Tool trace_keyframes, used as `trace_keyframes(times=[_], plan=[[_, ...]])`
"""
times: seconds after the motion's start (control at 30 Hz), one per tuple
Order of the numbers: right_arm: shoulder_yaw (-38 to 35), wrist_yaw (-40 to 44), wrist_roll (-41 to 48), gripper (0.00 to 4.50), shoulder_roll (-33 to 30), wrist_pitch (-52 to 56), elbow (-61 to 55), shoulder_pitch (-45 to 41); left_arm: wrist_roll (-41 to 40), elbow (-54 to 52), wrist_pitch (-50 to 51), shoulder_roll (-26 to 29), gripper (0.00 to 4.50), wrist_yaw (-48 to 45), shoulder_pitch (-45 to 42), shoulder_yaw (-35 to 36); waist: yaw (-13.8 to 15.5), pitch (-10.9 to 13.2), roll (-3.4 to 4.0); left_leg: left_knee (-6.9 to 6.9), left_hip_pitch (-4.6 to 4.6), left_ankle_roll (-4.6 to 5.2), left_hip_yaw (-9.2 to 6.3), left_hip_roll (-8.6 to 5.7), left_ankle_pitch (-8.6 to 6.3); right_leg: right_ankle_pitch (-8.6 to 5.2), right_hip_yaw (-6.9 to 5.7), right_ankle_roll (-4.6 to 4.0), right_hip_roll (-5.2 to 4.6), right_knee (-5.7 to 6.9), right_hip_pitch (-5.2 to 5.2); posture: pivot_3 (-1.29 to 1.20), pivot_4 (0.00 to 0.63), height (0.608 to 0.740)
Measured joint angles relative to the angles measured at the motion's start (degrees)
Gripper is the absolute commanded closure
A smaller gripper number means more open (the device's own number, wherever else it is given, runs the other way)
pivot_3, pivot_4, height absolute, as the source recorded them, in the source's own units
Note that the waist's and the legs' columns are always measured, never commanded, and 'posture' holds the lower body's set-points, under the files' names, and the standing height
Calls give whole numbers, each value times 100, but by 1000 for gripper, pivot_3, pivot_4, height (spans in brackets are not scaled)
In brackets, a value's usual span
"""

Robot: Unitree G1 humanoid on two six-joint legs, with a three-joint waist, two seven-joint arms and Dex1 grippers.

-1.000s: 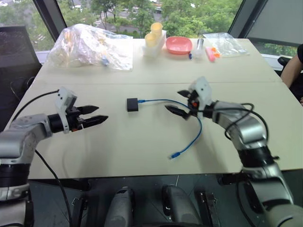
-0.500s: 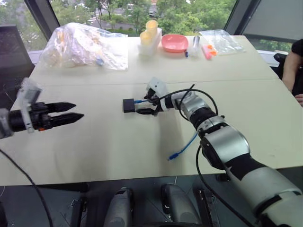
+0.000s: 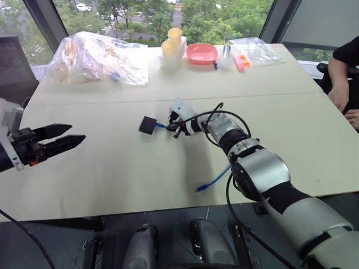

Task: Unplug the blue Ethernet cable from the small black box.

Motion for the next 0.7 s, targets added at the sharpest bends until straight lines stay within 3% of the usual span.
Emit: trace_keyframes(times=[0.1,0.23,0.4,0.53,0.7], plan=[[244,154,-357,4424,-83,-425,-18,-21,-2,58,-56,-120,684,85,-314,-260,0,0,0,0,0,0,2,-1,0,0,0,1,0,0,0,0,150,740],[357,-382,-624,4424,-192,-1059,-25,-62,104,581,-356,-278,684,231,-972,-652,14,2,1,1,-6,-8,3,-4,5,1,0,1,-1,3,-6,0,150,740],[356,-933,-783,4424,-1028,-2181,-751,-345,440,1679,-841,-388,684,199,-1942,-1181,22,5,-1,0,-17,-12,23,-17,7,5,1,11,-3,0,-13,0,150,740],[250,-613,-579,4424,-1432,-2502,-2277,43,778,2600,-1238,-627,684,-70,-2778,-1756,19,2,-5,-8,-15,-10,22,-13,6,12,-1,26,13,4,-14,0,150,740],[290,-318,-420,4424,-1676,-2005,-4362,1236,1236,4166,-1814,-1277,684,-678,-4169,-2462,113,3,-4,10,-16,-9,21,-15,7,12,-3,26,21,13,-12,0,150,740]])
